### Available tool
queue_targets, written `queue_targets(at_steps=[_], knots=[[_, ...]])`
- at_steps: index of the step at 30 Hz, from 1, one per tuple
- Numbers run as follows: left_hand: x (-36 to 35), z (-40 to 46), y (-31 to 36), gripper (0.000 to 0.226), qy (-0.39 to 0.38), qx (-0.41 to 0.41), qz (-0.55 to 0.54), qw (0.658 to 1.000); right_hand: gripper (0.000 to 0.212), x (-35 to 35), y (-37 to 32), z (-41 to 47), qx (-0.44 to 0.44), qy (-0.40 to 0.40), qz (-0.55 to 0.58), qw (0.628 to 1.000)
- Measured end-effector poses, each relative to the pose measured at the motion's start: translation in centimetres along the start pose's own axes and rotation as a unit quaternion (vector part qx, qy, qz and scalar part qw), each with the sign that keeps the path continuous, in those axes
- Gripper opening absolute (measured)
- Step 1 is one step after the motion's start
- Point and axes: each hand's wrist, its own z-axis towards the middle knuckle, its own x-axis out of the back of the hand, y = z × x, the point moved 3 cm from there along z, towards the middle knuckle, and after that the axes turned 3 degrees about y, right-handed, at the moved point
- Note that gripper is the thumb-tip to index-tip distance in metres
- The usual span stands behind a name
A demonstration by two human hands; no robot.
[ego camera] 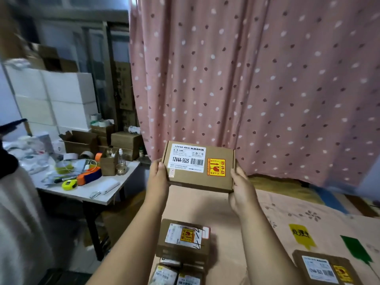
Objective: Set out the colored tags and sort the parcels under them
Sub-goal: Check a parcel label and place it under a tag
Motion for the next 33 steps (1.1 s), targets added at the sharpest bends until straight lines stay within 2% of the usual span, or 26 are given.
queue_targets(at_steps=[6, 11, 17, 21, 25, 33], knots=[[-0.4, -2.5, 5.2, 0.024, -0.013, -0.088, -0.045, 0.995, 0.039, 0.3, -5.3, -2.1, 0.072, -0.059, 0.019, 0.995], [-0.7, -5.3, 8.0, 0.025, -0.057, -0.084, -0.09, 0.991, 0.045, 1.0, -8.0, -3.1, 0.083, -0.101, 0.026, 0.991], [-1.3, -8.1, 10.9, 0.049, -0.131, -0.109, -0.114, 0.979, 0.045, 2.7, -10.3, -4.4, 0.104, -0.139, -0.018, 0.985], [-2.0, -9.0, 12.4, 0.044, -0.116, -0.068, -0.144, 0.98, 0.043, 2.7, -11.6, -5.1, 0.124, -0.124, -0.061, 0.983], [-2.6, -9.5, 13.3, 0.037, -0.089, -0.015, -0.104, 0.99, 0.04, 2.2, -12.3, -5.4, 0.124, -0.061, -0.11, 0.984], [-2.1, -9.4, 13.0, 0.034, -0.04, 0.077, -0.092, 0.992, 0.053, 1.8, -12.7, -4.8, 0.085, 0.013, -0.171, 0.981]])
